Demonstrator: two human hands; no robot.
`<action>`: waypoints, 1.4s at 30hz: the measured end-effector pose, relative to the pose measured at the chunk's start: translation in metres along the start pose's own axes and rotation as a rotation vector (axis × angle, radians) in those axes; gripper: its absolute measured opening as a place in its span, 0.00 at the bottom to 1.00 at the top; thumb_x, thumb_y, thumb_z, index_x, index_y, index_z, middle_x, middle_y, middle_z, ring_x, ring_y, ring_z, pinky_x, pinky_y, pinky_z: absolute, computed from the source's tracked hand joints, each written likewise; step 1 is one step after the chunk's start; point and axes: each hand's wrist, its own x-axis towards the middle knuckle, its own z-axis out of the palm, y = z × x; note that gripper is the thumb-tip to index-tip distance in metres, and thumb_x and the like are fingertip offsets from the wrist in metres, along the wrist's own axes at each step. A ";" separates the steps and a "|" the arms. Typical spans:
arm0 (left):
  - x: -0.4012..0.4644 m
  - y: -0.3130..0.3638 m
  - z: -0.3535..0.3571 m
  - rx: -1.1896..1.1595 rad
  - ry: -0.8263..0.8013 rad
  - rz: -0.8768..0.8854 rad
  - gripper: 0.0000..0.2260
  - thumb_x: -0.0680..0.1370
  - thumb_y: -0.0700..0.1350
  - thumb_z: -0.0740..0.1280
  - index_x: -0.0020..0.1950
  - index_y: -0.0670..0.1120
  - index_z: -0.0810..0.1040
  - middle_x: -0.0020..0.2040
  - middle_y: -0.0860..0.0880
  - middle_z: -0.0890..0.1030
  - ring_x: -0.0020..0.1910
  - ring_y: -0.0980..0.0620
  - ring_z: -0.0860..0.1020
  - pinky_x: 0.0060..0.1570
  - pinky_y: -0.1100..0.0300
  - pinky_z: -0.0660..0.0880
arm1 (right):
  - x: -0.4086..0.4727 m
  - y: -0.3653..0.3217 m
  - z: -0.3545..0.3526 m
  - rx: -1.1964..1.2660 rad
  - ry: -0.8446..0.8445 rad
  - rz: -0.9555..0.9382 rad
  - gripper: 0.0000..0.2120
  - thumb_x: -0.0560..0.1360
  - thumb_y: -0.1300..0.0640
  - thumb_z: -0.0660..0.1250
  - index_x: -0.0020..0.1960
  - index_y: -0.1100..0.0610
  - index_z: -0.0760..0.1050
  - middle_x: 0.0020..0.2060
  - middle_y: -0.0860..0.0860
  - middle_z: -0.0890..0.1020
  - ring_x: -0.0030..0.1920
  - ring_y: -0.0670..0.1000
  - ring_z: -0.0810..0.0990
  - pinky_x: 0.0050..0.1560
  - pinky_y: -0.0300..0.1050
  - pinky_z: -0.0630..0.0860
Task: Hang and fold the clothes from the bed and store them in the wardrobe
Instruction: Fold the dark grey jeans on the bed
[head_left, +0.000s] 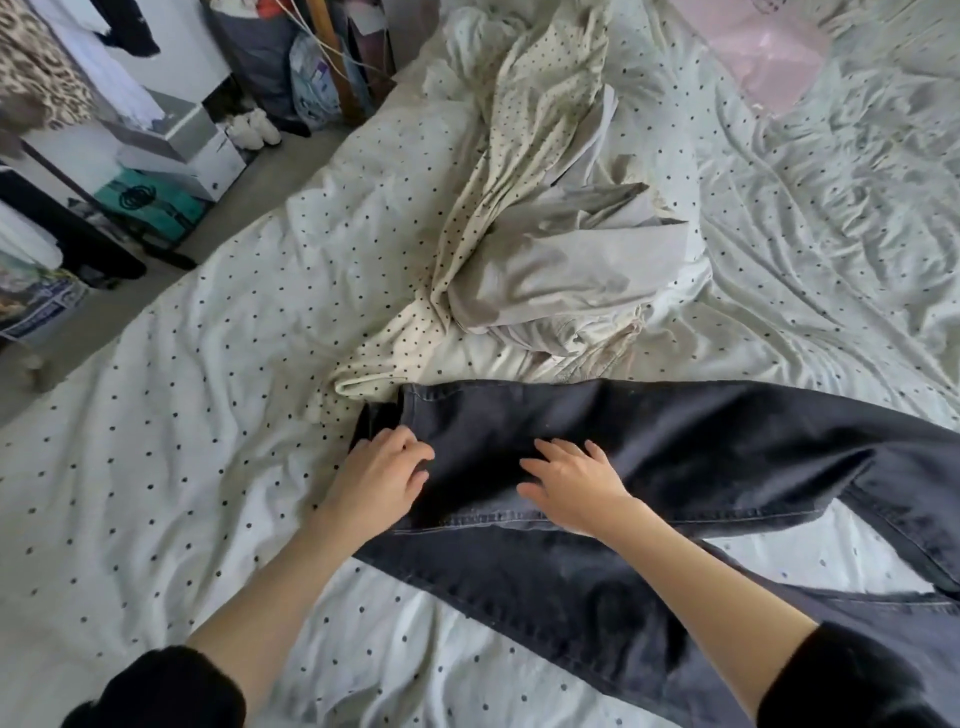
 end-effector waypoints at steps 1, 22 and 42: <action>0.002 -0.007 0.003 -0.050 0.151 -0.053 0.11 0.78 0.45 0.65 0.60 0.45 0.77 0.55 0.47 0.75 0.54 0.47 0.75 0.50 0.54 0.73 | 0.003 -0.002 0.006 -0.004 0.045 0.008 0.22 0.82 0.45 0.50 0.74 0.50 0.61 0.76 0.50 0.57 0.76 0.50 0.52 0.73 0.55 0.49; 0.087 -0.026 -0.026 -0.312 0.313 -0.441 0.13 0.78 0.49 0.65 0.59 0.44 0.76 0.51 0.42 0.81 0.52 0.41 0.77 0.51 0.51 0.68 | 0.014 0.003 0.005 0.042 0.284 0.059 0.26 0.81 0.46 0.53 0.77 0.50 0.53 0.77 0.51 0.49 0.77 0.52 0.47 0.74 0.55 0.48; 0.073 0.029 0.055 0.022 0.309 0.055 0.22 0.79 0.49 0.61 0.73 0.49 0.66 0.74 0.42 0.64 0.72 0.38 0.63 0.66 0.38 0.62 | 0.020 -0.002 0.039 -0.018 0.477 0.113 0.29 0.68 0.47 0.75 0.66 0.53 0.74 0.67 0.56 0.73 0.67 0.59 0.72 0.60 0.69 0.68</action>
